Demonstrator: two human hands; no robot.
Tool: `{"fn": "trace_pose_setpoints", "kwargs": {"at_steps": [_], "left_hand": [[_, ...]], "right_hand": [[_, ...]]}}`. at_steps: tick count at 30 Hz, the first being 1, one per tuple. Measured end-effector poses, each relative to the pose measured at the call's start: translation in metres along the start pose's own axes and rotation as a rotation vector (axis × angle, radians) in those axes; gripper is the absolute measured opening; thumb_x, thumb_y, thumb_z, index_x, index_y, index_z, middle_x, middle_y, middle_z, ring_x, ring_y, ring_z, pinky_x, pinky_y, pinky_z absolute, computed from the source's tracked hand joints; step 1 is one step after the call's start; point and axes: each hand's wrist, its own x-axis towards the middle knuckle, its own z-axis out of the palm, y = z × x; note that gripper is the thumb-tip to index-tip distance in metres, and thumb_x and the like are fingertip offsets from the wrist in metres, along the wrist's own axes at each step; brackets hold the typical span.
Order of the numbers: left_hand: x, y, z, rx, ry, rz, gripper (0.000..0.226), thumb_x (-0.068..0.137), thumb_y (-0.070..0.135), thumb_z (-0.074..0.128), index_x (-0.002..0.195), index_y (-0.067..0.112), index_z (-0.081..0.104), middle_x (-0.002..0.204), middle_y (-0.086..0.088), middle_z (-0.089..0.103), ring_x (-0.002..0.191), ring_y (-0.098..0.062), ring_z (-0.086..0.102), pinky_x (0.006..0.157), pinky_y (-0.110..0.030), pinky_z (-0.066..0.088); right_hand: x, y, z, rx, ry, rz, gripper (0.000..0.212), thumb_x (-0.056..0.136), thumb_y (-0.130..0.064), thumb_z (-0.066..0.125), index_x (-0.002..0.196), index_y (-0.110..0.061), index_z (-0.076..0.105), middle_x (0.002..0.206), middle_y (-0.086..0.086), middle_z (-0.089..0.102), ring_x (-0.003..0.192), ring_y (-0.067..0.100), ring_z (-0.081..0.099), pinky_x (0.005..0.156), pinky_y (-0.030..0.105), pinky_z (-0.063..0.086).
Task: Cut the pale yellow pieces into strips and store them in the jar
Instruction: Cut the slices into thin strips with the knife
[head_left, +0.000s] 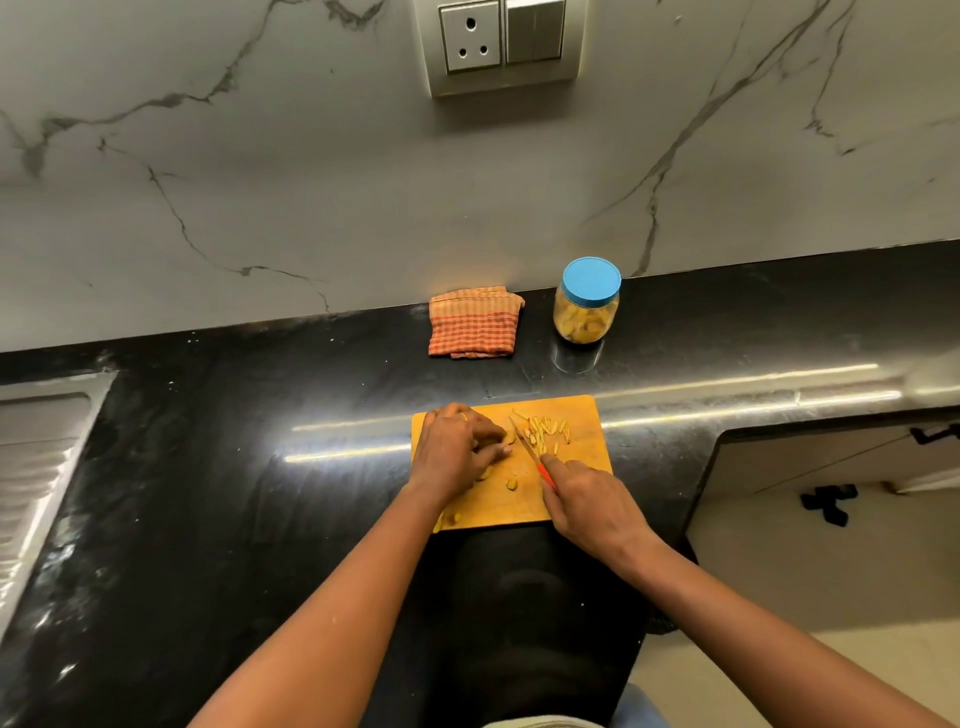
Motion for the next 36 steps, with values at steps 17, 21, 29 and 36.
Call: {"fn": "trace_pose_setpoints", "kwargs": {"at_steps": [17,21,29,36], "left_hand": [[0.003,0.016,-0.002,0.010,0.017,-0.057,0.019,0.084,0.035,0.073,0.102,0.032,0.076,0.097,0.014,0.073,0.103,-0.008,0.054,0.092,-0.030,0.036],[0.005,0.018,-0.004,0.013,0.004,-0.067,0.016,0.085,0.035,0.072,0.100,0.032,0.076,0.097,0.014,0.072,0.104,-0.009,0.053,0.093,-0.031,0.037],[0.009,0.023,-0.010,0.112,-0.064,-0.037,0.017,0.087,0.039,0.068,0.101,0.031,0.072,0.099,0.009,0.069,0.106,-0.012,0.052,0.096,-0.033,0.036],[0.007,0.032,-0.020,-0.038,-0.094,-0.021,0.014,0.085,0.024,0.071,0.097,0.030,0.072,0.095,0.011,0.070,0.094,-0.010,0.057,0.087,-0.029,0.045]], "right_hand": [[-0.004,-0.003,0.007,0.045,-0.021,-0.033,0.047,0.102,-0.032,0.039,0.146,-0.016,0.040,0.110,0.007,0.065,0.089,0.024,0.064,0.076,0.034,0.054],[-0.001,-0.001,0.010,0.044,-0.030,-0.040,0.047,0.103,-0.033,0.038,0.147,-0.017,0.038,0.116,0.006,0.064,0.094,0.022,0.063,0.080,0.032,0.053],[0.001,-0.004,0.007,0.093,0.035,-0.038,0.044,0.101,-0.030,0.043,0.142,-0.014,0.046,0.116,0.008,0.066,0.094,0.023,0.065,0.079,0.032,0.054],[0.001,-0.003,0.003,0.095,0.084,-0.032,0.043,0.099,-0.031,0.046,0.138,-0.013,0.051,0.115,0.008,0.067,0.093,0.024,0.066,0.077,0.034,0.056]]}}
